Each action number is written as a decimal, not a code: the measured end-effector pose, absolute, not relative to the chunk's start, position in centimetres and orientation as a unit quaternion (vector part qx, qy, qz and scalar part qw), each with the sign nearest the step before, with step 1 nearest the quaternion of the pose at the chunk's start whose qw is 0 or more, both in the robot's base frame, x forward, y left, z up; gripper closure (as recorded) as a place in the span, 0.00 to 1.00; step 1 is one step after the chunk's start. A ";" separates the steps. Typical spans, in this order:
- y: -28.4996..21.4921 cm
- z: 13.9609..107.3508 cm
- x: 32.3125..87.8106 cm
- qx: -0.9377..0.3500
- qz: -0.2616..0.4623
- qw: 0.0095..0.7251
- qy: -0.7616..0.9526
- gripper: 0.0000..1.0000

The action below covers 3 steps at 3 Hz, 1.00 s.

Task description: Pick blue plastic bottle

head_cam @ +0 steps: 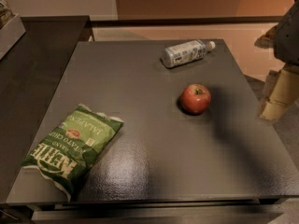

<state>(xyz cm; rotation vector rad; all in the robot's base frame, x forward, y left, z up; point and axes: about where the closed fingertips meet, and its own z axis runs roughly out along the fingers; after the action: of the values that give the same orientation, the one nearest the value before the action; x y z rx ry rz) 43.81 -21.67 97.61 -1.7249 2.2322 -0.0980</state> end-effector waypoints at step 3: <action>-20.2 97.0 47.1 -0.603 -0.032 0.195 0.773 0.00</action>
Offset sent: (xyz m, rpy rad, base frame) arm 0.0238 0.0131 -0.0038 0.0452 -0.0416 0.0161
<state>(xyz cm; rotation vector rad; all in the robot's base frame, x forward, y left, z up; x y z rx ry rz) 47.07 -20.23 97.01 -1.6906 2.1667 -0.0896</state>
